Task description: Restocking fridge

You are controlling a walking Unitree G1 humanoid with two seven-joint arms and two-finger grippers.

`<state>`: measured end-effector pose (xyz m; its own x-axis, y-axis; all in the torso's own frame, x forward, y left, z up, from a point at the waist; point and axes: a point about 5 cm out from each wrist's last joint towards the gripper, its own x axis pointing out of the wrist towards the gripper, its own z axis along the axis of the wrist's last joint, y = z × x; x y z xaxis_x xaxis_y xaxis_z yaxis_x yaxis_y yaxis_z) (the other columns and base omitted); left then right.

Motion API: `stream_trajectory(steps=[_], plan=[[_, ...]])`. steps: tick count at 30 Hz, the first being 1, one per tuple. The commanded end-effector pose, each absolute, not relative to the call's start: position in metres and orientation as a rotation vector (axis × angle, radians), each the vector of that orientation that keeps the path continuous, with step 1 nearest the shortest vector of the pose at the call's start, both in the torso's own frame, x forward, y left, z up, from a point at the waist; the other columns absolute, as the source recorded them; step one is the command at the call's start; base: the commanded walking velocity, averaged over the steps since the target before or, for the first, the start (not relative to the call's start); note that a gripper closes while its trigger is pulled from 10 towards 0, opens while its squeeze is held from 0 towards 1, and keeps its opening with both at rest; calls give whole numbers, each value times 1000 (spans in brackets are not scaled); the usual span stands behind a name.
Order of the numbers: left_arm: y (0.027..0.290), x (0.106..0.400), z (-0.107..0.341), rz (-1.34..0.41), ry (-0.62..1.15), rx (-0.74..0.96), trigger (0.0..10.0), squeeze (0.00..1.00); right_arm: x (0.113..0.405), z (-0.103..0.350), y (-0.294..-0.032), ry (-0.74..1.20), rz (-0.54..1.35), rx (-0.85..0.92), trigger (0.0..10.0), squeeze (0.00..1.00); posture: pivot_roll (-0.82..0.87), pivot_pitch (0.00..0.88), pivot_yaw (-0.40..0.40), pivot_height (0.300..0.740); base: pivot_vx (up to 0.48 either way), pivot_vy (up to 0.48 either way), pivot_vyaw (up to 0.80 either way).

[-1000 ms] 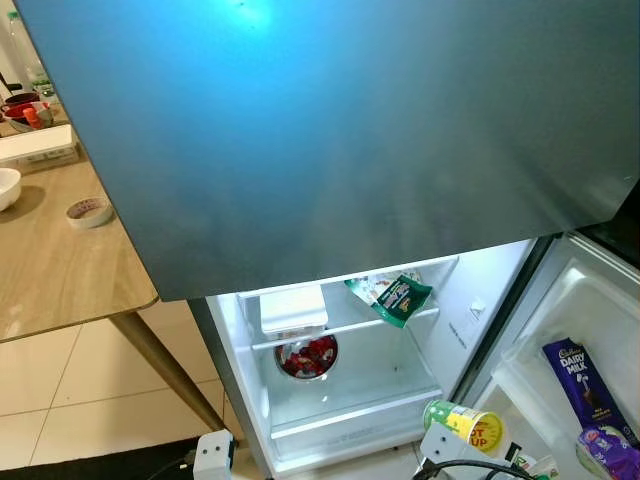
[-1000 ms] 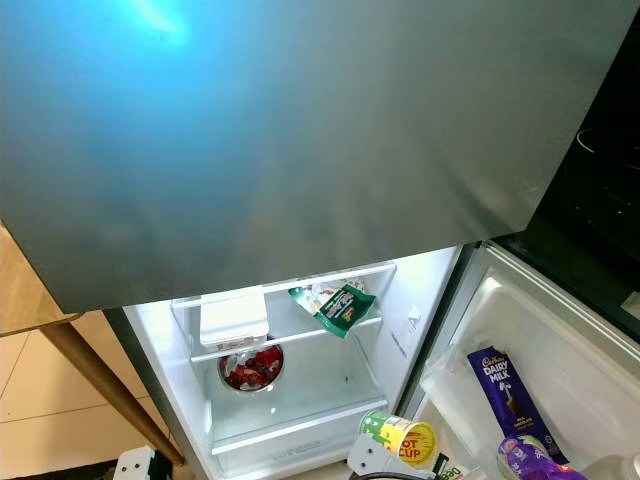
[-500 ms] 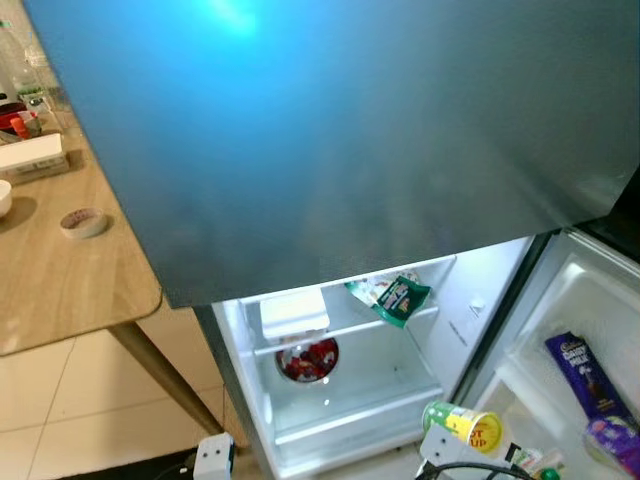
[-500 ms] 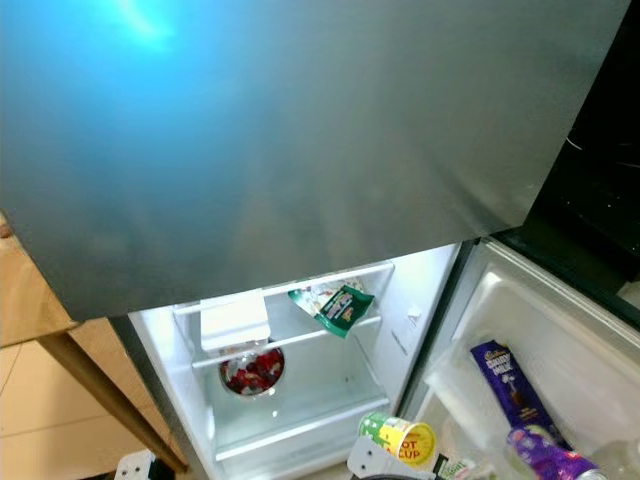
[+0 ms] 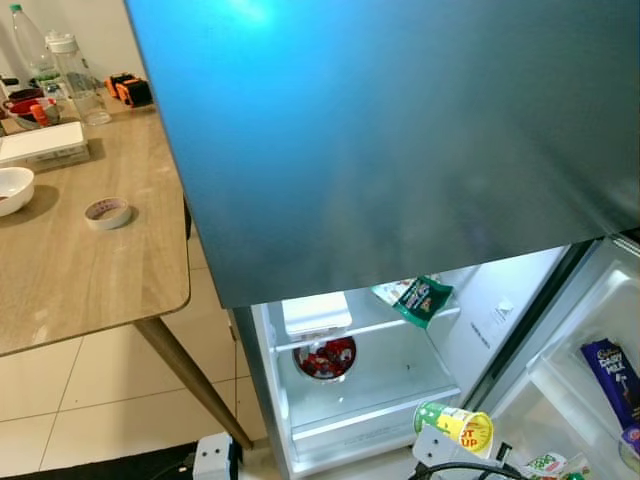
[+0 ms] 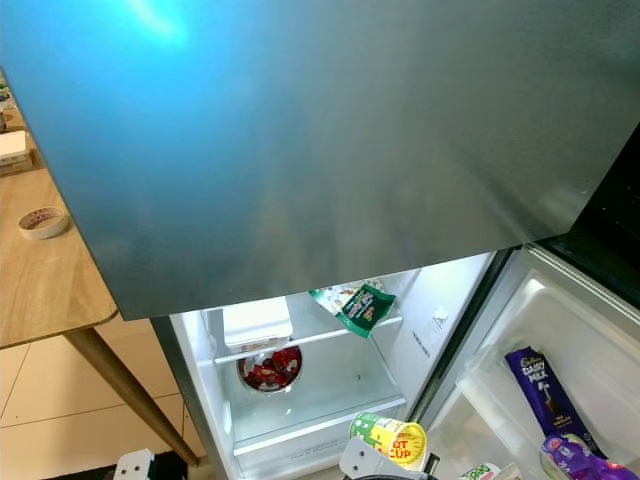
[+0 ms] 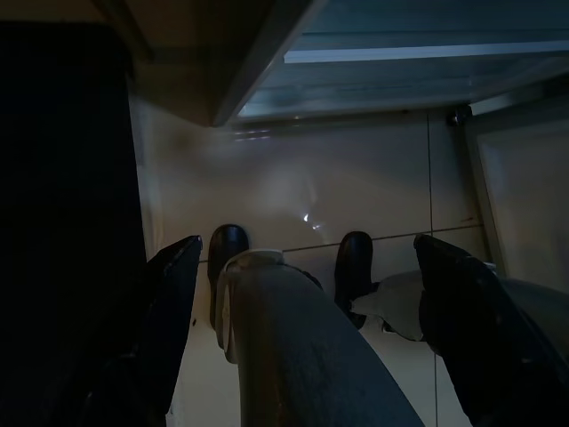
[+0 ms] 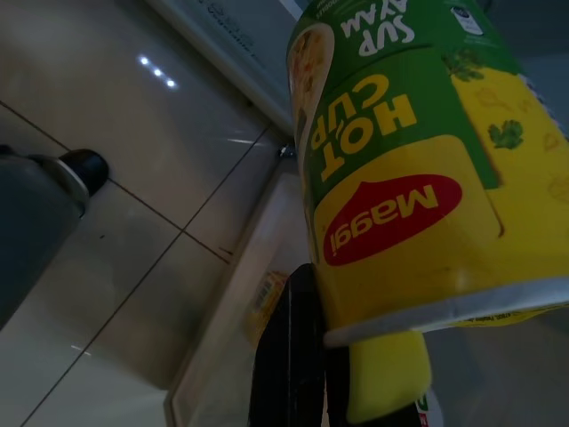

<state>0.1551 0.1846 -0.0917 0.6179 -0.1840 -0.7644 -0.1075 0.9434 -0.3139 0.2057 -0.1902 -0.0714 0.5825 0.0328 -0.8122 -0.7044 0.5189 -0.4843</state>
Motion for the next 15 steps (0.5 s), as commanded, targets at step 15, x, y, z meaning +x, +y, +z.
stream_trajectory(steps=[15], plan=[[181,151,-93,-70,923,-347,10000,0,199,-74,-185,866,572,-781,10000,0,-77,0,2,740,0,0,624]])
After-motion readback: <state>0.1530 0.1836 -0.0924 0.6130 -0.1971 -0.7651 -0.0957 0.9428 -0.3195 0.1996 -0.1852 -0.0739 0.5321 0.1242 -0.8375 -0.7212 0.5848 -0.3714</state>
